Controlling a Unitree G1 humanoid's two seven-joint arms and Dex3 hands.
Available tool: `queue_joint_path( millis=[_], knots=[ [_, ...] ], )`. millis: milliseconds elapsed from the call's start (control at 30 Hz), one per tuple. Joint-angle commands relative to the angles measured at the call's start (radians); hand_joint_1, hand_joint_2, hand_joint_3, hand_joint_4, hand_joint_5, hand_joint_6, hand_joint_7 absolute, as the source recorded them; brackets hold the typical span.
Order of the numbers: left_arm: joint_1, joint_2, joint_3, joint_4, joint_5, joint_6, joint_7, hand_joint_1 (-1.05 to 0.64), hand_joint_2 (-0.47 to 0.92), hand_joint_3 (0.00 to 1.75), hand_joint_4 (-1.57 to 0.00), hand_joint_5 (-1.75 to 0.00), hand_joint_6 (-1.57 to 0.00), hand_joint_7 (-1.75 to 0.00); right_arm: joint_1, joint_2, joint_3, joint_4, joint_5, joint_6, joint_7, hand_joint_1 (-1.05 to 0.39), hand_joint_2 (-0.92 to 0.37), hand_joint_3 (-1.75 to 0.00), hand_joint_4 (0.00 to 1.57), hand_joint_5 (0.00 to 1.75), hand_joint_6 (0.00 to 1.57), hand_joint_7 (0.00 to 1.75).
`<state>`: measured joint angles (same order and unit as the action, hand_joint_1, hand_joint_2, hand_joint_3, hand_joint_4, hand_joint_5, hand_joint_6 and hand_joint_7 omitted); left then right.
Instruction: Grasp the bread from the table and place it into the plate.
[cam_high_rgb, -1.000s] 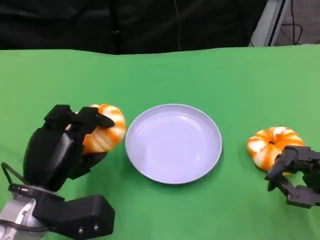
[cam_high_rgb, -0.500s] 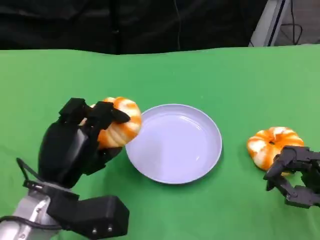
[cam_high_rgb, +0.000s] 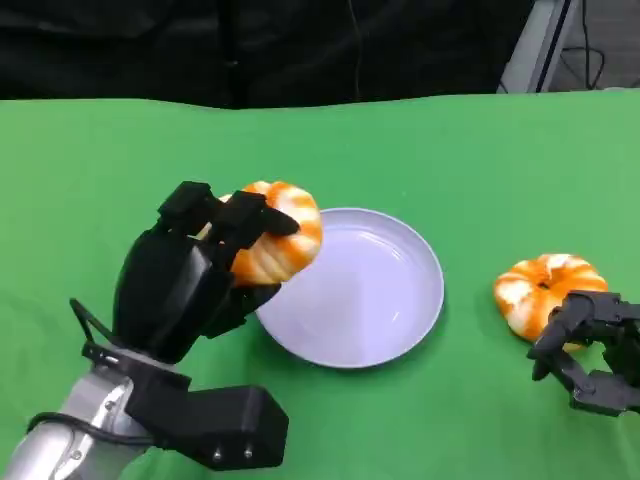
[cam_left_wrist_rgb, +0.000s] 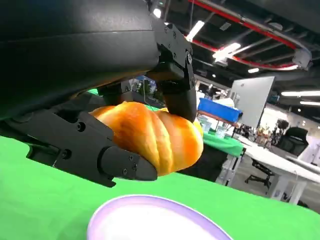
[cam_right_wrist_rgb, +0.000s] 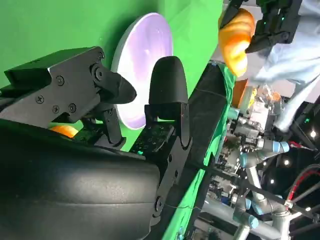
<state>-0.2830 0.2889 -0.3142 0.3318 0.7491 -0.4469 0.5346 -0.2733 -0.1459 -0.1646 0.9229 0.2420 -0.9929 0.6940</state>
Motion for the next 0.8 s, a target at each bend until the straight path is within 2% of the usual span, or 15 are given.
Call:
queue_joint_path(
  millis=[33,800],
  knots=[
    [-0.035,-0.009,-0.024,0.038,0.014,-0.017,0.002,-0.13,0.92,0.32,-0.48,-1.7,-0.51,-1.41,-0.008,-0.012,-0.002,0.002,-0.001,-0.016,-0.011,0.13,-0.67,-0.85,0.9,1.38,0.95,0.99],
    [-0.161,-0.084,-0.107,0.243,0.048,-0.077,0.065,-0.14,0.92,0.36,-0.46,-1.7,-0.5,-1.4,-0.007,-0.012,0.001,0.004,-0.002,-0.036,-0.016,0.14,-0.67,-0.84,0.9,1.36,0.96,0.95]
  ],
)
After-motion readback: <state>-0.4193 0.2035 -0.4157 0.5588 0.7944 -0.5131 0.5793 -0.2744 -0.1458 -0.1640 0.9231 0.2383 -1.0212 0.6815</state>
